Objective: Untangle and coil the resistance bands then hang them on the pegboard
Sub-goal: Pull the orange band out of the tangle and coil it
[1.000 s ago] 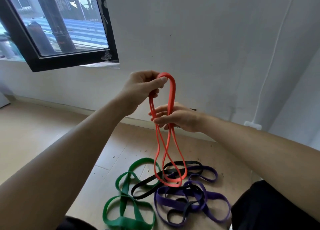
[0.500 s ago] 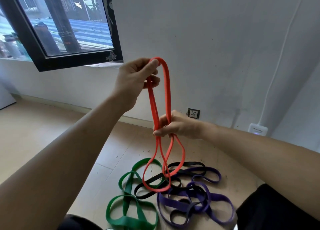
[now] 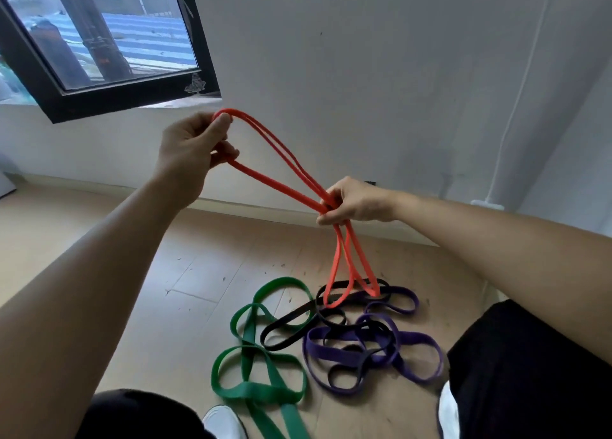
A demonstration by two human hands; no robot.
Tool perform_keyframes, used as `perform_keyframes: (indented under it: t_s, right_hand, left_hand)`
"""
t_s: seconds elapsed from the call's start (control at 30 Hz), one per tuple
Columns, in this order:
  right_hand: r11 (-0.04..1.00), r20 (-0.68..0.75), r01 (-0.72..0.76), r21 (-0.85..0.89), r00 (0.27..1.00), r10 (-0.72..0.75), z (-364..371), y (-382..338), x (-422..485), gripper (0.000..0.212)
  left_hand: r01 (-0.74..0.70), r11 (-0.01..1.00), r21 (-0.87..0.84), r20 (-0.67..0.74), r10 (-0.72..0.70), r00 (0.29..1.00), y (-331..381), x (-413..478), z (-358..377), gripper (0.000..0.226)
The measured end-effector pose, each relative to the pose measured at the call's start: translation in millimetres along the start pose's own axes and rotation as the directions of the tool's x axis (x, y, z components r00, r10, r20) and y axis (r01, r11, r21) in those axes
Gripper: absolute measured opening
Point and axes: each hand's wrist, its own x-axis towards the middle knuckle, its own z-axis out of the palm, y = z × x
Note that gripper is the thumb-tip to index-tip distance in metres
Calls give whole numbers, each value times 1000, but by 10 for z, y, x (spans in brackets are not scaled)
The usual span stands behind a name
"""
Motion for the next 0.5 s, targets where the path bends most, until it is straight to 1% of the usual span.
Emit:
perform_keyframes:
  t_s: [0.1, 0.17, 0.27, 0.33, 0.4, 0.5]
  right_hand:
    - [999, -8, 8, -41, 1000, -9, -100, 53, -41, 11]
    - [998, -41, 10, -67, 999, -13, -160, 67, -65, 11]
    - [997, -91, 8, -75, 996, -15, -263, 70, -127, 13]
    - [998, -105, 14, -68, 994, -21, -324, 71, -185, 13]
    - [998, -117, 23, -64, 993, -31, -347, 62, -238, 12]
    - [998, -132, 45, -50, 990, -51, -342, 7, -293, 12]
  left_hand:
    - [79, 997, -25, 9, -79, 997, -179, 1, -151, 14]
    - [138, 990, 5, 28, -138, 990, -327, 12, -271, 13]
    - [251, 963, 99, 99, -261, 960, -561, -7, -460, 17]
    - [300, 930, 211, 184, -339, 922, -696, -64, -524, 20]
    - [264, 877, 402, 264, -387, 884, -805, -141, -524, 18]
    - [103, 761, 641, 375, -427, 823, -916, -222, -425, 12]
